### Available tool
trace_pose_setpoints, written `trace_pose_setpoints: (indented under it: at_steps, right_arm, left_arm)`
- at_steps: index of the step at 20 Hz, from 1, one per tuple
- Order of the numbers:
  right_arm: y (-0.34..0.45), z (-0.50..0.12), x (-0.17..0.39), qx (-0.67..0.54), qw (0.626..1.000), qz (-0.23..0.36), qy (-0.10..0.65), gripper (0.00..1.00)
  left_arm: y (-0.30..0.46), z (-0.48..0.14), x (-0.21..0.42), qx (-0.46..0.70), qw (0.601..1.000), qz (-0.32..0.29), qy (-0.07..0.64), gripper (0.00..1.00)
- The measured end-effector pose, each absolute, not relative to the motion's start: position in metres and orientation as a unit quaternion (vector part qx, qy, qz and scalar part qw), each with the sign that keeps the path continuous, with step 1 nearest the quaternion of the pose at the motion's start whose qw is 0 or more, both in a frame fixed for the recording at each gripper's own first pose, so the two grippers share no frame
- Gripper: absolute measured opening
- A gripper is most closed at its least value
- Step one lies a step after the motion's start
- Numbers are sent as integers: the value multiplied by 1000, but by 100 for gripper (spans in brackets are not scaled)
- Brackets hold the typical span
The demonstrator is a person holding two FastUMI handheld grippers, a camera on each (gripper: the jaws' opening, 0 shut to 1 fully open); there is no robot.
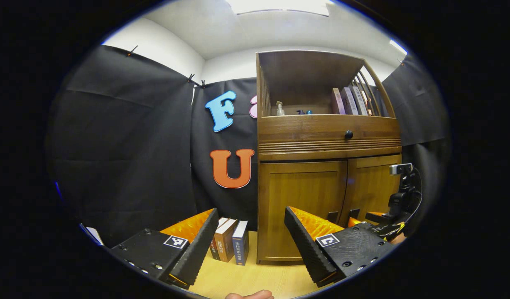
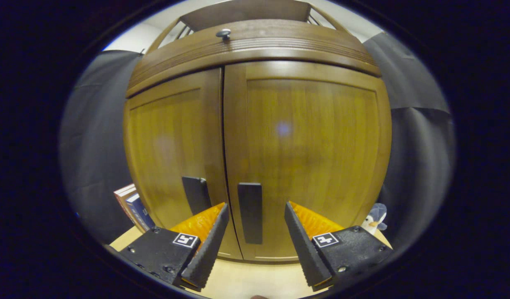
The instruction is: Open the right door of the double-door shoe cabinet with the right hand, and open the left door with the left hand.
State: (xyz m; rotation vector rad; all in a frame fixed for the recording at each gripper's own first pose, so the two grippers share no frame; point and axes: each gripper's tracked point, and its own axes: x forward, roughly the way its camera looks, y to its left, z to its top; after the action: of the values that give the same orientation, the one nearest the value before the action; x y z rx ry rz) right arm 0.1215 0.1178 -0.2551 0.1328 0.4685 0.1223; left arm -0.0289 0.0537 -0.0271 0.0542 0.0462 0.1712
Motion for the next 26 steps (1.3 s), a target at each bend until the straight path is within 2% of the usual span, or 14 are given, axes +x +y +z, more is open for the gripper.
trace_pose_setpoints:
  at_steps: [2,3,4,9,12,13,14,17,21,22,26]
  right_arm:
    - [120,-265,130,64,966,59,242,86]
    - [122,-270,133,62,966,60,246,86]
    - [123,-274,136,60,965,58,250,86]
    - [128,-286,142,63,960,60,265,77]
    - [126,-289,145,60,961,52,266,69]
    - [127,-294,145,60,959,51,271,67]
    - [130,-296,146,63,958,55,273,64]
    - [131,-296,150,56,961,48,268,59]
    - [137,-298,151,56,961,46,267,46]
    - [137,-298,152,52,962,43,264,39]
    - [137,-298,152,64,963,45,260,36]
  left_arm:
    - [56,-28,-30,26,996,87,26,96]
    - [57,-29,-31,25,995,87,28,100]
    - [57,-29,-31,24,996,87,29,96]
    - [57,-25,-30,29,996,78,28,96]
    - [58,-23,-30,35,996,72,27,96]
    - [57,-22,-31,36,997,71,26,100]
    - [57,-21,-31,36,997,68,26,96]
    - [57,-21,-33,36,997,61,26,96]
    - [62,-19,-37,38,997,62,21,96]
    - [62,-20,-38,35,997,60,23,96]
    - [66,-21,-42,26,998,59,28,96]
